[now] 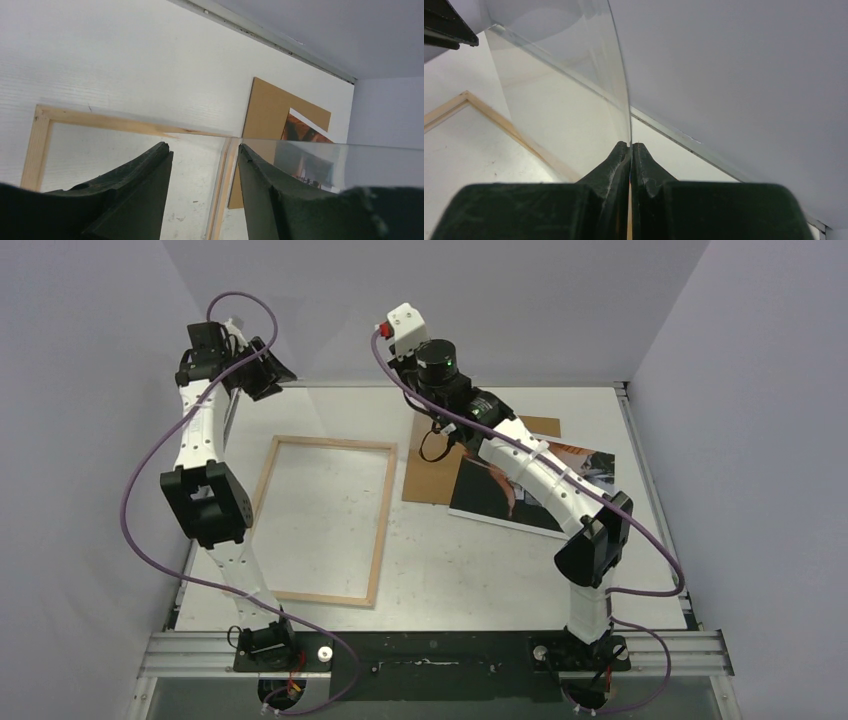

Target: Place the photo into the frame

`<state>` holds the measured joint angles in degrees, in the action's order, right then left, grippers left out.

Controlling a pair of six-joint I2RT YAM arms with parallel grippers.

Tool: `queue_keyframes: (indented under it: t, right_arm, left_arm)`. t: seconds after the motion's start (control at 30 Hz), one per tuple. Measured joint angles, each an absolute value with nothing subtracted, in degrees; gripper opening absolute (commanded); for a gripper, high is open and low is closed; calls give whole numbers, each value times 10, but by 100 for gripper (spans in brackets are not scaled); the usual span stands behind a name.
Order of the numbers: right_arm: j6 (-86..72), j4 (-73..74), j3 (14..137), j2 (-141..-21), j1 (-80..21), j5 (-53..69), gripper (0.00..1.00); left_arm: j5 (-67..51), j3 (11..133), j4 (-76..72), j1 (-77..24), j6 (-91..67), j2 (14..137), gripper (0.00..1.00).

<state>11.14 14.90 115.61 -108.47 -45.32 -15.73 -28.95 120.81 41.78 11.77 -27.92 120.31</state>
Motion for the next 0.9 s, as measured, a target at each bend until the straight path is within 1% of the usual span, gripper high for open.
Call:
queue_keyframes:
  t: [0.2, 0.27, 0.37, 0.53, 0.67, 0.73, 0.83, 0.9]
  right_arm:
    - [89, 208, 1209, -1083, -427, -96, 0]
    - [76, 218, 1214, -1082, -419, -76, 0]
    - [51, 229, 1216, -1080, -400, -44, 0]
    - [16, 258, 1216, -1079, -357, 12, 0]
    - [-15, 280, 1216, -1067, -326, 63, 0]
    - [-33, 284, 1216, -1058, -313, 88, 0]
    - [-58, 285, 1216, -1040, -296, 121, 0]
    - [-72, 285, 1216, -1027, -291, 136, 0]
  left_arm:
    - [-303, 1214, 420, 133, -201, 1164, 59]
    - [-323, 1211, 414, 145, -183, 1144, 59]
    - [-363, 1197, 396, 167, -171, 1114, 59]
    - [-481, 1173, 317, 212, -190, 1086, 59]
    - [-561, 1136, 198, 227, -262, 1084, 60]
    - [-593, 1107, 106, 225, -320, 1084, 62]
    - [-632, 1043, -123, 222, -463, 1087, 62]
    - [-646, 1029, -214, 220, -529, 1095, 61]
